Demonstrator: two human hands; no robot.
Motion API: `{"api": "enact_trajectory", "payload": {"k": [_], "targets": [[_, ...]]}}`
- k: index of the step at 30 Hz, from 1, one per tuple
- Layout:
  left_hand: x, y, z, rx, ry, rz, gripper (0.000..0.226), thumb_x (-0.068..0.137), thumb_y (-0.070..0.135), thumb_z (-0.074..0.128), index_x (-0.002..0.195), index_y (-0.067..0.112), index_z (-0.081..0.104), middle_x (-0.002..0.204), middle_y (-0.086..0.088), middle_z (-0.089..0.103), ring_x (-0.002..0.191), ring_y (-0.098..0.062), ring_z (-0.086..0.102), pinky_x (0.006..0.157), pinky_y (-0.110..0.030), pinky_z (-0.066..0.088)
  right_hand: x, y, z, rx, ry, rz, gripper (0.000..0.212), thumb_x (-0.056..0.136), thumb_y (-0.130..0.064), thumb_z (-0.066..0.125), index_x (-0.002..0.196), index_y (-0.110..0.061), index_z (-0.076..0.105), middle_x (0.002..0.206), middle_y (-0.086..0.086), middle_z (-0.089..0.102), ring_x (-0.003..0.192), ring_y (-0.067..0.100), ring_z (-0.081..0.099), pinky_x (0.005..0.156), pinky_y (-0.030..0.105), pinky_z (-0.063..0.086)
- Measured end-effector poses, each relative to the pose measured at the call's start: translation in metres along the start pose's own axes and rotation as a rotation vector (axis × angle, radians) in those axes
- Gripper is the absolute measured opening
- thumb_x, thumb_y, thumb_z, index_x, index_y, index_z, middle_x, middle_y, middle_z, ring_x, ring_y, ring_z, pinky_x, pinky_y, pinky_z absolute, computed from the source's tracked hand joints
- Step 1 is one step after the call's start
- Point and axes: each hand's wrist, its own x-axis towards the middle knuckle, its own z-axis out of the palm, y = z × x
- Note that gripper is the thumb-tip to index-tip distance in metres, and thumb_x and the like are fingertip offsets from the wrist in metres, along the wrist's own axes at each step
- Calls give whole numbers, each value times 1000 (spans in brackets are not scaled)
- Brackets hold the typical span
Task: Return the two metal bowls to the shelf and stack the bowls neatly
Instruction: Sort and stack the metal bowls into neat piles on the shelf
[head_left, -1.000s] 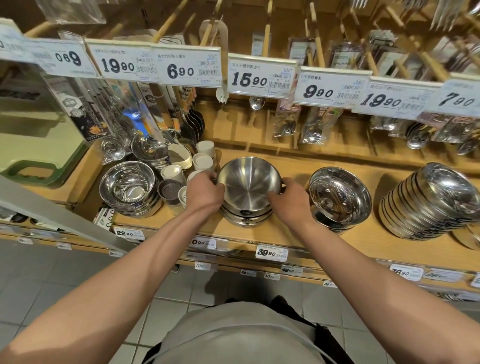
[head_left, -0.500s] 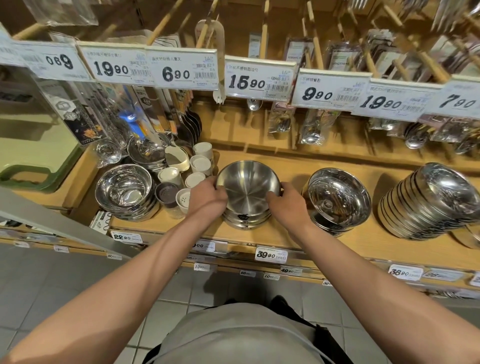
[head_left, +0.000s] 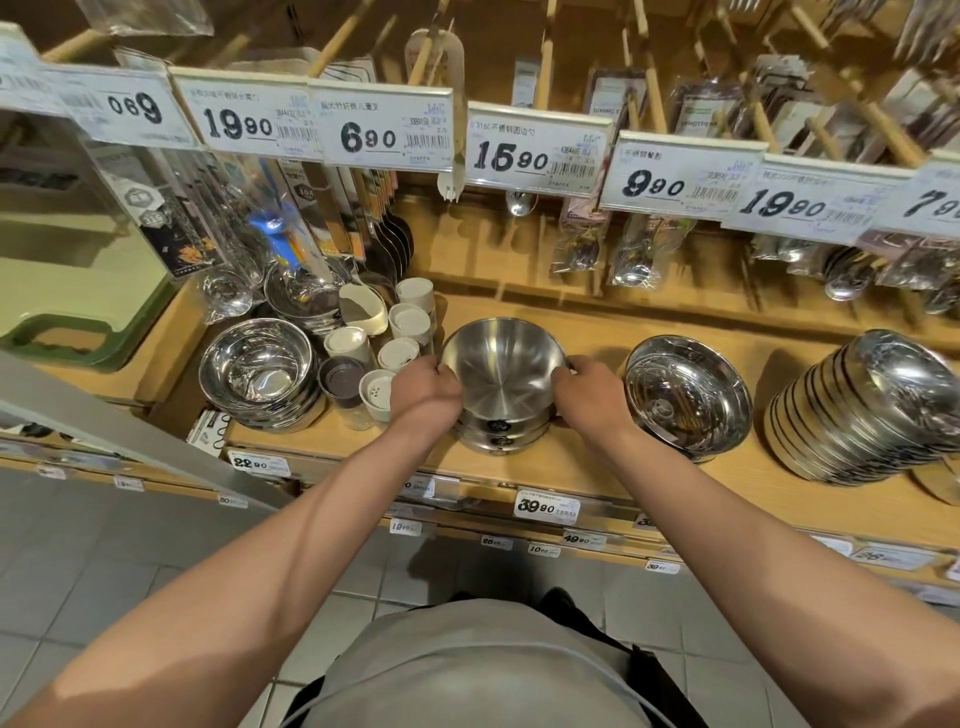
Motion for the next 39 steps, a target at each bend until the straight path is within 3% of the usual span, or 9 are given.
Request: {"api": "enact_trajectory", "payload": {"k": [4, 8, 11, 13, 25, 28, 32, 39], "targets": [[-1, 0, 0, -2, -16, 16, 33, 102, 16, 40, 118, 3, 67, 113, -20, 70, 104, -36, 64, 81, -34, 49, 2, 2, 0, -7, -8, -9, 33, 97, -19, 43, 114, -3, 67, 107, 22, 70, 101, 42, 66, 91, 57, 55], [-4, -2, -1, 15, 6, 59, 31, 101, 15, 42, 114, 1, 67, 110, -19, 70, 103, -34, 62, 75, -29, 40, 3, 4, 0, -71, -14, -43, 29, 96, -17, 44, 109, -5, 66, 103, 20, 71, 96, 40, 67, 88, 54, 56], [-4, 0, -1, 56, 28, 71, 31, 100, 14, 44, 114, -1, 68, 112, -22, 69, 106, -35, 61, 75, -29, 38, 6, 4, -1, -185, 21, -93, 22, 96, -13, 47, 102, -2, 66, 102, 21, 71, 90, 37, 63, 76, 36, 48], [-4, 1, -2, 72, 34, 64, 31, 100, 15, 45, 115, 0, 68, 114, -21, 69, 107, -35, 61, 75, -28, 36, 7, 3, -1, -245, 36, -103, 22, 95, -10, 49, 105, -1, 66, 105, 22, 69, 95, 38, 61, 72, 32, 39], [-7, -3, 1, 63, 45, 36, 29, 100, 16, 49, 117, 4, 69, 115, -17, 71, 110, -33, 63, 79, -28, 41, 10, 0, -1, -227, 67, -116, 34, 92, -2, 45, 118, -3, 67, 114, 22, 68, 106, 40, 62, 76, 32, 41], [-6, -3, 0, 72, 45, 33, 31, 100, 17, 49, 122, 5, 68, 119, -17, 71, 114, -34, 62, 86, -32, 45, 11, 0, 0, -212, 68, -128, 32, 91, 0, 45, 114, -1, 68, 109, 21, 70, 99, 38, 62, 73, 31, 40], [-3, -3, 0, 48, 37, -1, 29, 100, 17, 50, 118, 5, 69, 116, -17, 71, 111, -34, 62, 81, -31, 44, 10, 4, 1, -159, 69, -124, 31, 91, 1, 45, 111, -1, 69, 103, 21, 71, 93, 38, 63, 70, 33, 44], [-7, -8, 0, -37, 28, 45, 28, 103, 24, 44, 111, 8, 66, 105, -13, 69, 104, -34, 63, 74, -29, 37, 7, 6, 2, -82, 28, -71, 32, 101, -20, 42, 114, -1, 64, 109, 19, 68, 99, 35, 60, 76, 34, 40]]}}
